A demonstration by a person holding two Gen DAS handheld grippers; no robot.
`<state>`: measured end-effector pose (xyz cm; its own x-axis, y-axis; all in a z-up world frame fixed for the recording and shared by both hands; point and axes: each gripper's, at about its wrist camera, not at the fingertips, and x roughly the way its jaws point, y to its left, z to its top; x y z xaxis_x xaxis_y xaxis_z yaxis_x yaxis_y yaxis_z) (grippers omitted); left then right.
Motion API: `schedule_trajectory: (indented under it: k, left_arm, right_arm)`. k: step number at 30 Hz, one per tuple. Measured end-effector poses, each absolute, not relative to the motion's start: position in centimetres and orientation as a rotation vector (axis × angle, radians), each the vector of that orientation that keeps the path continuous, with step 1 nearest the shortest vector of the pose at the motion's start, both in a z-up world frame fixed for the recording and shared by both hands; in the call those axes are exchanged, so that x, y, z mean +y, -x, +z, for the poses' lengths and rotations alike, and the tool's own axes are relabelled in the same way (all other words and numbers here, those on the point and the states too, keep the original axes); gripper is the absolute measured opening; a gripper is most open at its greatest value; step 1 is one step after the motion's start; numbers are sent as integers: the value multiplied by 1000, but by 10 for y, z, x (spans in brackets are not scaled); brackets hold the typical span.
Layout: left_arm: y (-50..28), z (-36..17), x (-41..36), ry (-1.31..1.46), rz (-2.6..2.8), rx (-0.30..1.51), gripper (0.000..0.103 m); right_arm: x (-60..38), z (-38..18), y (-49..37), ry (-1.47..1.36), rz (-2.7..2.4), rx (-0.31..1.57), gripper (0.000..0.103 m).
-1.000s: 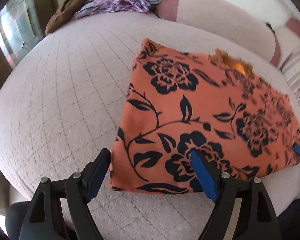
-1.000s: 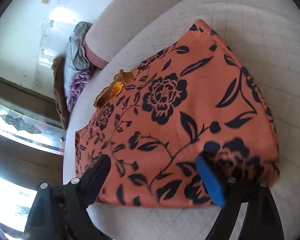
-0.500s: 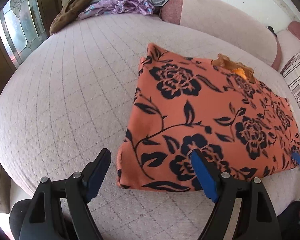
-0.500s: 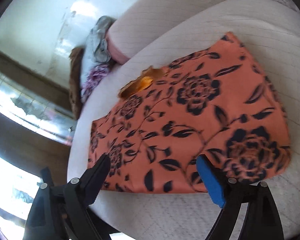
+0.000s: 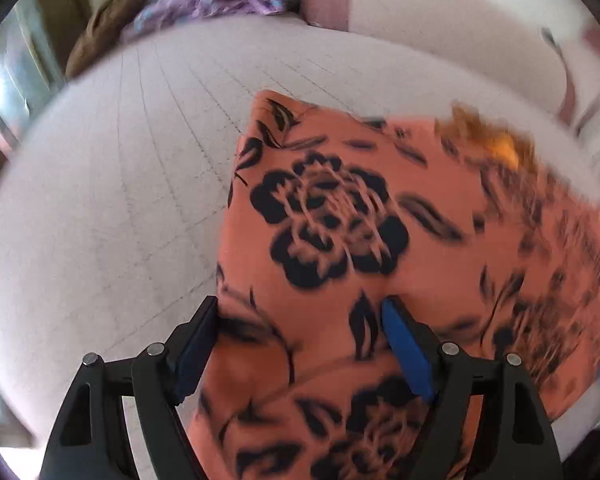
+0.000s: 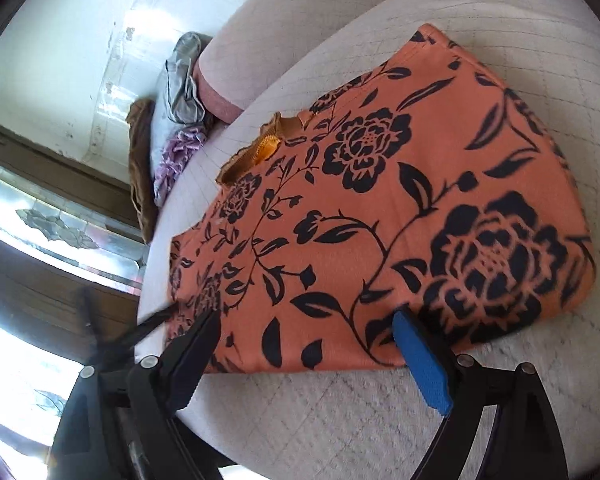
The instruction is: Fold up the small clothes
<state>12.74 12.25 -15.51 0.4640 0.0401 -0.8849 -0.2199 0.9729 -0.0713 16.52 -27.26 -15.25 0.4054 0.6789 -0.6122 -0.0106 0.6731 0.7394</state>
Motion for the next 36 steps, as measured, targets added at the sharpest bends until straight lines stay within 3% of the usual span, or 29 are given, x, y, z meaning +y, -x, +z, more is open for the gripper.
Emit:
schedule_trajectory:
  k: [5,12,14,15,19,23,26,27,28,29,30,36]
  left_arm:
    - [-134,-117,119,172,171,959,81]
    - [-149,-134,90,135,146,1029,81]
    - [-145,-131,83,141,138,1018,81]
    - [-142,-126,78,145,119,1005,81]
    - [-130,-97,60,104,86,909,81]
    - [-122,-97,40,18,82,873,81]
    - [-136,-153,37,-62,123,1077,83]
    - [-130,-150,42,-18,126,1025,84]
    - [-127,-149,43,-17,121,1023,84]
    - [-126,-149,41,-29,117,1017,84]
    - [-125,-149,41,-39,113,1012,84]
    - [-124,-151,46,-34,106,997,88]
  right_arm:
    - [-323,-161,-133,-910,357,1052,90]
    - [-370,-187,-159,-1184,215,995,89]
    - [-370,-184,-169,-1172,187,1003,65]
    - [-367,-183,-177,-1117,182,1035,25]
    - [-354,-167,-180,-949,148,1046,16]
    - [-331,-138,-171,-630,94,1014,16]
    - [-340,-171,-172,-639,101,1098,22]
    - [-350,-168,-170,-717,111,1089,34]
    - [-358,-161,-168,-743,105,1094,64]
    - [-365,-152,-165,-747,93,1074,79]
    - [-374,-142,-160,-752,79,1024,84]
    - [-405,-129,-209,-816,229,969,84]
